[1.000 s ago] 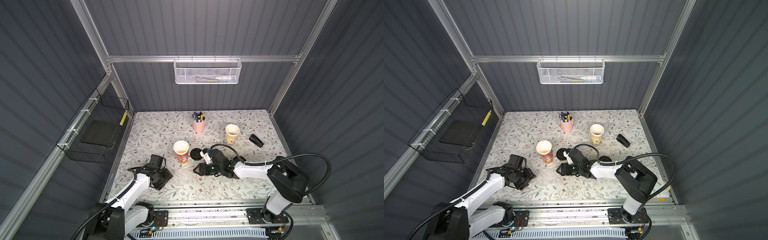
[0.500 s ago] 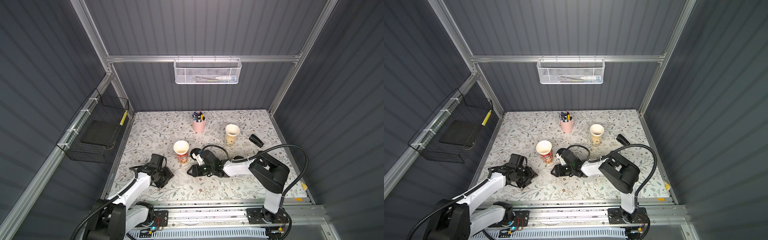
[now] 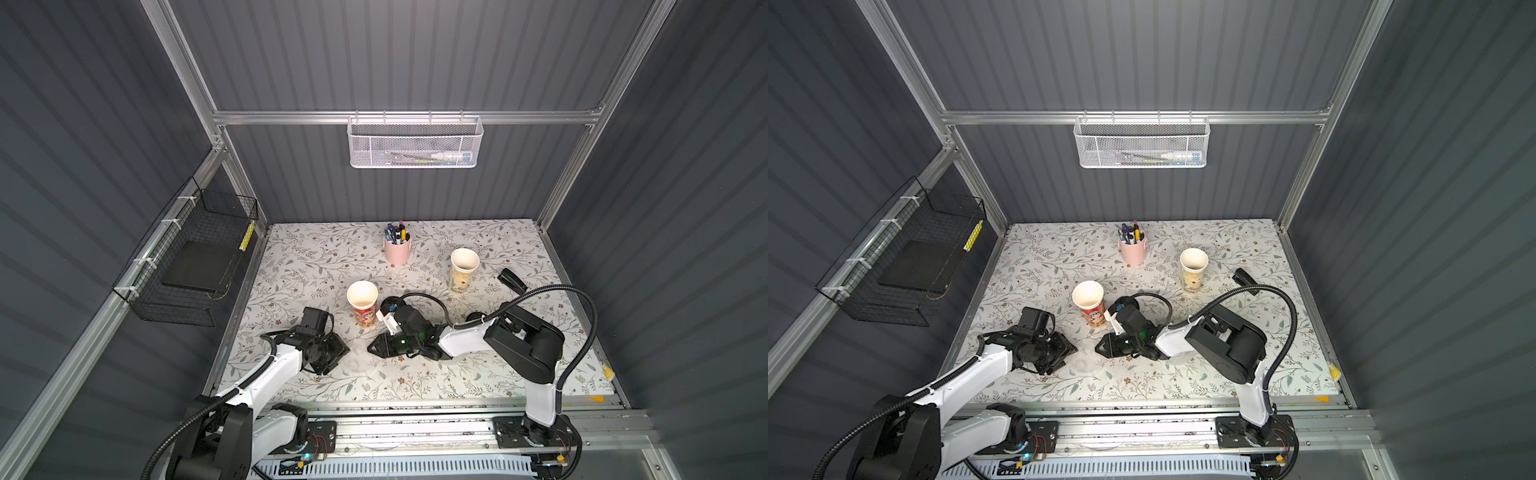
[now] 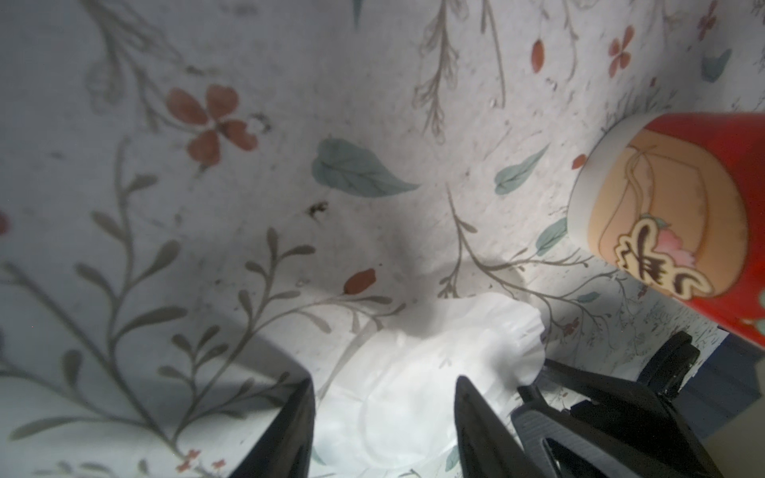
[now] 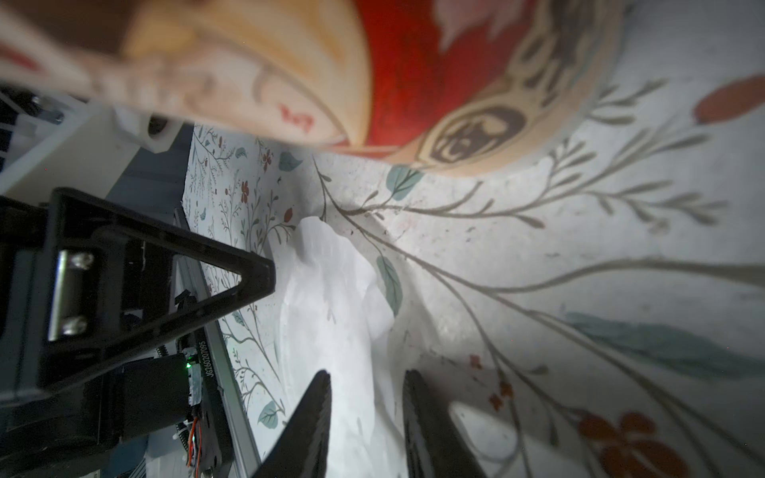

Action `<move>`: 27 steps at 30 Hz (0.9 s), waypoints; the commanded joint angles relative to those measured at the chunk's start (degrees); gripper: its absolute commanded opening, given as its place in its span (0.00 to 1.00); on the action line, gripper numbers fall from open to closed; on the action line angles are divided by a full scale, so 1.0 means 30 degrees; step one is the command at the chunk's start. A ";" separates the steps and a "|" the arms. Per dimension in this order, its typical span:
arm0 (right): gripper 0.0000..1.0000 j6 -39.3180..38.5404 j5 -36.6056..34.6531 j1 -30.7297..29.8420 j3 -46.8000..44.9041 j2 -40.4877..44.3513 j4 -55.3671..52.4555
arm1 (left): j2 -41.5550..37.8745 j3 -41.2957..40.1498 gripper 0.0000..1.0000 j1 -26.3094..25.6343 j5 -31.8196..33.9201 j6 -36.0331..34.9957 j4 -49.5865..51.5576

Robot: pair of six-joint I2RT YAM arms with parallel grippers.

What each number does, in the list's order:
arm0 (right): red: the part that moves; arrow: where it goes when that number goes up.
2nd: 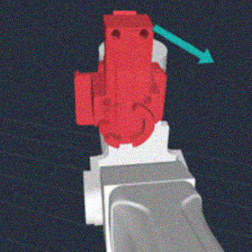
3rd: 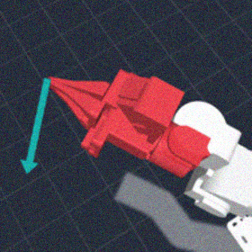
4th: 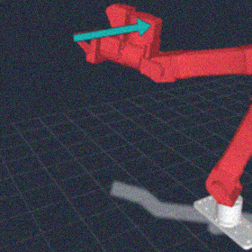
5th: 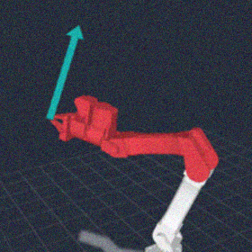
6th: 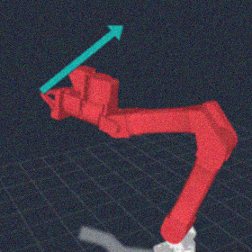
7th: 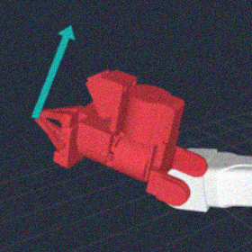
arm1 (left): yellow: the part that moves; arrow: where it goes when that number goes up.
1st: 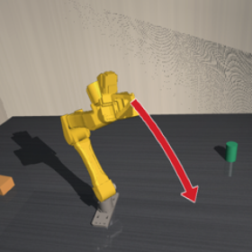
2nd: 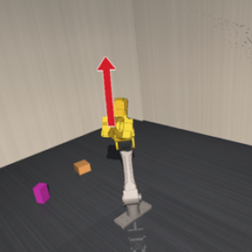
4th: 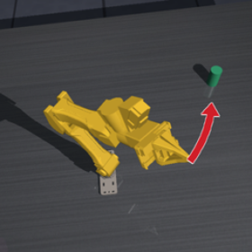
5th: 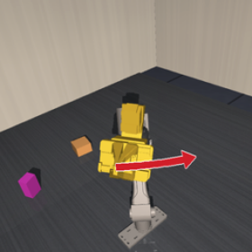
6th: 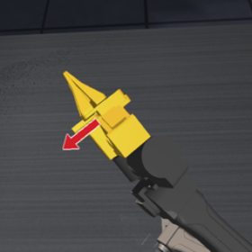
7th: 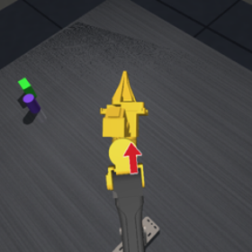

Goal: Put the leak-proof paper on the milk tea cups
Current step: Pick up the leak-proof paper from the center of the board.

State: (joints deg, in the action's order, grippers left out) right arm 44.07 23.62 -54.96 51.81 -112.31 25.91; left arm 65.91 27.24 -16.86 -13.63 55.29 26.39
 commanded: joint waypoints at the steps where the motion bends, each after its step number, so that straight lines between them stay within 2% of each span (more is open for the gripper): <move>1: 0.23 0.0160 -0.0057 -0.0137 -0.0125 -0.0450 -0.0436 | 0.0829 -0.1374 0.55 -0.0180 0.0349 -0.0178 0.1836; 7: 0.09 0.0171 -0.0644 -0.0135 -0.0759 0.0400 -0.0214 | -0.0223 -0.0900 0.59 -0.0180 0.1153 -0.0036 0.2760; 12: 0.03 0.0007 -0.1015 -0.0050 -0.1650 0.2134 -0.1005 | -0.2371 0.0421 0.68 -0.0180 0.3298 0.0447 0.4819; 15: 0.00 0.0132 -0.1251 0.0027 -0.2857 0.3722 -0.1501 | -0.3552 0.1411 0.69 -0.0180 0.4550 0.0628 0.5992; 22: 0.00 0.0411 -0.2887 0.0501 -0.5131 0.8097 -0.4118 | -0.4641 0.3773 0.69 -0.0153 0.6787 0.0922 0.7721; 27: 0.00 -0.0417 -0.3859 0.0752 -0.4638 1.1348 -0.7847 | -0.4257 0.5732 0.68 -0.0151 0.7875 0.0786 0.7617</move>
State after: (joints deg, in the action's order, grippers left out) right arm 44.58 14.87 -53.17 36.40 -82.32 10.83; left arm 52.69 40.91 -17.21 6.20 57.30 46.89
